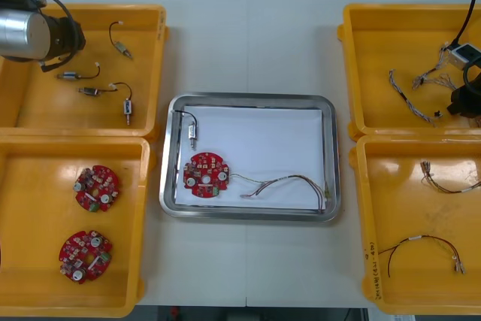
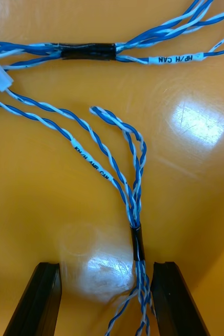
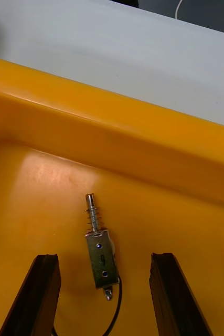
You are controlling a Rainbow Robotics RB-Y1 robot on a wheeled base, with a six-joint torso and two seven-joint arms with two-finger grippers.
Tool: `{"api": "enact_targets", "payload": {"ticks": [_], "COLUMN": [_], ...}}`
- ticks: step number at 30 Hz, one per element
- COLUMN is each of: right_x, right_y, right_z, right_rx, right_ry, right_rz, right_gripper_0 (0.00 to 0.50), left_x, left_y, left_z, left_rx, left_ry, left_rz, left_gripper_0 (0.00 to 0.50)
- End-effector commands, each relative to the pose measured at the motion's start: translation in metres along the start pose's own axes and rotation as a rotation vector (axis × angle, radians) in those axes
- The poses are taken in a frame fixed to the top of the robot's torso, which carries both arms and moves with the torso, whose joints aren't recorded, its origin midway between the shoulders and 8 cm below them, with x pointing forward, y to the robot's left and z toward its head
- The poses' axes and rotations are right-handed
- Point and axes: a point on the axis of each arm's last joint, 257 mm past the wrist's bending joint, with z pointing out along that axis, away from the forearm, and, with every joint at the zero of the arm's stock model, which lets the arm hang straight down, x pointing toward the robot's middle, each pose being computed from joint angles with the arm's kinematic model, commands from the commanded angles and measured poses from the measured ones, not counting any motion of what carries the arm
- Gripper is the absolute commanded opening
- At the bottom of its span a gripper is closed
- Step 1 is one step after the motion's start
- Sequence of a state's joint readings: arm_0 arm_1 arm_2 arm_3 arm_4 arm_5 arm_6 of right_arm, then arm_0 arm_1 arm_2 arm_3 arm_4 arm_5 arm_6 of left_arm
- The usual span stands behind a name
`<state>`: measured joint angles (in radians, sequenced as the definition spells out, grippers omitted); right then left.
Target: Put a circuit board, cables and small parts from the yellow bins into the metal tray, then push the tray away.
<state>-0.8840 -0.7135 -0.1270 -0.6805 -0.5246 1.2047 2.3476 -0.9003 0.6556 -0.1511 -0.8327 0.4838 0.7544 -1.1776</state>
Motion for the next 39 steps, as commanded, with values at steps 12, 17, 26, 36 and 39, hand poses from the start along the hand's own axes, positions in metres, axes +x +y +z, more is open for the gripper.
{"api": "enact_targets", "payload": {"ticks": [12,17,26,36,39], "right_x": [0.019,0.018,0.014,0.002,-0.004], "right_y": [-0.014,-0.013,-0.011,-0.009,-0.010], "right_z": [0.003,0.002,-0.003,-0.016,-0.026], "right_rx": [0.031,0.030,0.016,0.004,-0.002], "right_ry": [0.026,0.025,0.034,0.045,0.057], "right_rz": [0.013,0.015,0.008,-0.007,-0.014], "right_gripper_0": [0.500,0.500,0.500,0.500,0.500], "left_x": [-0.018,-0.020,-0.019,-0.016,-0.019], "left_y": [-0.037,-0.038,-0.028,-0.023,-0.020], "left_z": [0.005,0.005,0.013,0.014,0.008], "left_rx": [0.049,0.051,0.047,0.051,0.046], "left_ry": [-0.055,-0.061,-0.097,-0.086,-0.060], "left_rz": [0.151,0.159,0.174,0.173,0.174], "left_gripper_0": [0.500,0.500,0.103,0.000,0.000]}}
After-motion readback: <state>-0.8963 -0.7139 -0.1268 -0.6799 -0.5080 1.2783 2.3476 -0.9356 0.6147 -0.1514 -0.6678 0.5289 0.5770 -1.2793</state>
